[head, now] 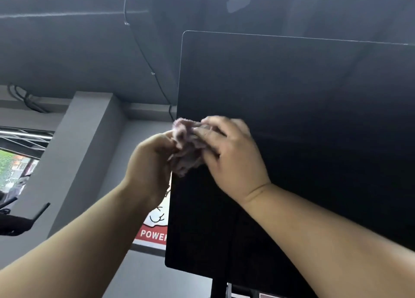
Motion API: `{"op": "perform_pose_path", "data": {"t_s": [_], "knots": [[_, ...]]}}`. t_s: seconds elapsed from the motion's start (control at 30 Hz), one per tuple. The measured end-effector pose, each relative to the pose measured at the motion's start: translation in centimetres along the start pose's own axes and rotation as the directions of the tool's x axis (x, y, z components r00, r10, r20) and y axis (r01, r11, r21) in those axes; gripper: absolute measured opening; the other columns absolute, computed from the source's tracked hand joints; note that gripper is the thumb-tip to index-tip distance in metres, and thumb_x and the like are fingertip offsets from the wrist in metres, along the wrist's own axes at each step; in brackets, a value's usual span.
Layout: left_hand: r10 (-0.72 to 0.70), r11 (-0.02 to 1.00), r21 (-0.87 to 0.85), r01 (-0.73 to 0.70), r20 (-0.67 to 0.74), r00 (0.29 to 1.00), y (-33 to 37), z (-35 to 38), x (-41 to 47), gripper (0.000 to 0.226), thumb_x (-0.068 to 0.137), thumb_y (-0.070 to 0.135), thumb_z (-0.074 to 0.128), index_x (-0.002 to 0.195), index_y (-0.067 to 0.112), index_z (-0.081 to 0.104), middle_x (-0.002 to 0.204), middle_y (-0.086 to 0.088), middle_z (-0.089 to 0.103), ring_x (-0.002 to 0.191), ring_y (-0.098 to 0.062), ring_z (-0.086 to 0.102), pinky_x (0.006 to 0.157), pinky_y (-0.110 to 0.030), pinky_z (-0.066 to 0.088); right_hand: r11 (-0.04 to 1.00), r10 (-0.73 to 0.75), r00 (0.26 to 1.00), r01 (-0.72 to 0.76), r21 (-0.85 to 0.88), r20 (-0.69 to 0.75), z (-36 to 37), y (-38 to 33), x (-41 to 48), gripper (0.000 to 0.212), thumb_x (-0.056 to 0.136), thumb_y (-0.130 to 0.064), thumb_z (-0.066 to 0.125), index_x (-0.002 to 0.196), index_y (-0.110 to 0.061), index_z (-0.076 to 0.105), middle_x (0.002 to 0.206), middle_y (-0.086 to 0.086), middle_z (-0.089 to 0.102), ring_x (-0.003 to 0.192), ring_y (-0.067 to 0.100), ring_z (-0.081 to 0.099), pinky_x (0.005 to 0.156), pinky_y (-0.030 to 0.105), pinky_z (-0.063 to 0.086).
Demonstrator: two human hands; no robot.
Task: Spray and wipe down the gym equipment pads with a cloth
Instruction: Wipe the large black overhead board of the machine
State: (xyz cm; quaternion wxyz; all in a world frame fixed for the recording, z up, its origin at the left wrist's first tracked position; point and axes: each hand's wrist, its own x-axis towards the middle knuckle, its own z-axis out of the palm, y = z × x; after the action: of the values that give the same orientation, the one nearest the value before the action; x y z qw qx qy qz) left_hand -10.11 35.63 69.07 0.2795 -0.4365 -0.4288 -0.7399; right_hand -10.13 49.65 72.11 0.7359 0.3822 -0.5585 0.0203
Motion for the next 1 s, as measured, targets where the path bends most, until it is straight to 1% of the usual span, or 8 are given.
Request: {"op": "perform_pose_path", "data": {"t_s": [0.13, 0.23, 0.37, 0.5, 0.6, 0.67, 0.87, 1.0], "knots": [[0.036, 0.996, 0.086, -0.002, -0.394, 0.918, -1.6, -3.4, 2.7, 0.029, 0.095, 0.014, 0.041, 0.09, 0.023, 0.068, 0.093, 0.009, 0.069, 0.085, -0.005, 0.06, 0.071, -0.021, 0.04, 0.997, 0.042, 0.992, -0.049, -0.062, -0.118, -0.7, 1.7, 4.1, 0.03, 0.085, -0.013, 0.05, 0.099, -0.01, 0.076, 0.118, 0.01, 0.064, 0.107, 0.035, 0.053, 0.096, 0.021, 0.035], [-0.177, 0.984, -0.041, 0.173, -0.143, 0.974, -4.4, -3.7, 3.2, 0.04, 0.102, 0.037, 0.038, 0.082, 0.022, 0.069, 0.077, 0.001, 0.053, 0.061, -0.009, 0.048, 0.053, -0.018, 0.036, 0.968, -0.068, 0.997, 0.077, -0.237, 0.045, 1.7, 2.1, 3.2, 0.037, 0.079, -0.029, 0.063, 0.112, -0.015, 0.072, 0.135, 0.006, 0.057, 0.124, 0.036, 0.044, 0.099, 0.044, 0.04], [-0.23, 0.973, -0.021, 0.229, -0.047, 0.972, -7.4, -3.8, 1.9, 0.052, 0.103, 0.047, 0.03, 0.116, 0.016, 0.07, 0.111, -0.011, 0.072, 0.095, -0.016, 0.071, 0.071, -0.024, 0.054, 0.942, -0.223, 0.959, 0.258, -0.216, 0.173, 4.8, 1.8, -2.3, 0.034, 0.089, -0.027, 0.052, 0.116, -0.023, 0.073, 0.128, -0.001, 0.063, 0.123, 0.028, 0.044, 0.097, 0.038, 0.031], [-0.239, 0.97, 0.043, 0.239, 0.0, 0.971, -7.9, -4.5, 1.6, 0.066, 0.104, 0.044, 0.022, 0.086, 0.009, 0.076, 0.072, -0.009, 0.071, 0.061, -0.015, 0.067, 0.05, -0.017, 0.049, 0.842, -0.418, 0.871, 0.478, -0.252, 0.257, 3.7, 3.0, -0.3, 0.036, 0.09, -0.025, 0.047, 0.113, -0.021, 0.074, 0.121, 0.0, 0.065, 0.111, 0.026, 0.04, 0.083, 0.039, 0.031], [-0.279, 0.96, 0.041, 0.279, 0.0, 0.96, -8.0, -5.6, 1.9, 0.073, 0.101, 0.048, 0.014, 0.109, 0.006, 0.072, 0.104, -0.019, 0.072, 0.098, -0.036, 0.065, 0.09, -0.04, 0.05, 0.898, -0.217, 0.976, 0.212, -0.385, 0.03, 3.0, 3.4, 4.0, 0.037, 0.091, -0.022, 0.048, 0.122, -0.019, 0.068, 0.128, -0.001, 0.058, 0.111, 0.026, 0.041, 0.08, 0.04, 0.036], [-0.288, 0.957, 0.011, 0.288, -0.027, 0.957, -8.1, -6.1, 1.7, 0.073, 0.099, 0.047, 0.014, 0.117, 0.001, 0.067, 0.118, -0.027, 0.065, 0.106, -0.04, 0.059, 0.098, -0.046, 0.042, 0.936, -0.12, 0.99, 0.089, -0.34, -0.069, 4.5, 1.9, 3.4, 0.034, 0.091, -0.019, 0.053, 0.122, -0.018, 0.068, 0.126, -0.002, 0.06, 0.112, 0.028, 0.044, 0.082, 0.04, 0.037], [-0.194, 0.981, -0.012, 0.194, 0.015, 0.981, -8.4, -5.9, 1.2, 0.072, 0.097, 0.025, 0.016, 0.045, 0.012, 0.064, 0.052, -0.004, 0.058, 0.047, -0.014, 0.054, 0.041, -0.015, 0.042, 0.9, -0.342, 0.911, 0.388, -0.198, 0.23, 8.0, -0.4, -6.4, 0.031, 0.09, -0.019, 0.047, 0.103, -0.015, 0.075, 0.116, -0.002, 0.069, 0.099, 0.026, 0.049, 0.072, 0.037, 0.046], [-0.251, 0.967, -0.047, 0.251, 0.007, 0.968, -8.7, -6.3, 1.4, 0.068, 0.098, 0.039, 0.014, 0.098, 0.004, 0.072, 0.097, -0.019, 0.071, 0.092, -0.027, 0.066, 0.078, -0.032, 0.053, 0.87, -0.356, 0.92, 0.389, -0.301, 0.162, 5.6, 1.5, -1.8, 0.033, 0.087, -0.02, 0.047, 0.106, -0.017, 0.074, 0.11, 0.0, 0.067, 0.099, 0.025, 0.044, 0.075, 0.037, 0.034]]}}
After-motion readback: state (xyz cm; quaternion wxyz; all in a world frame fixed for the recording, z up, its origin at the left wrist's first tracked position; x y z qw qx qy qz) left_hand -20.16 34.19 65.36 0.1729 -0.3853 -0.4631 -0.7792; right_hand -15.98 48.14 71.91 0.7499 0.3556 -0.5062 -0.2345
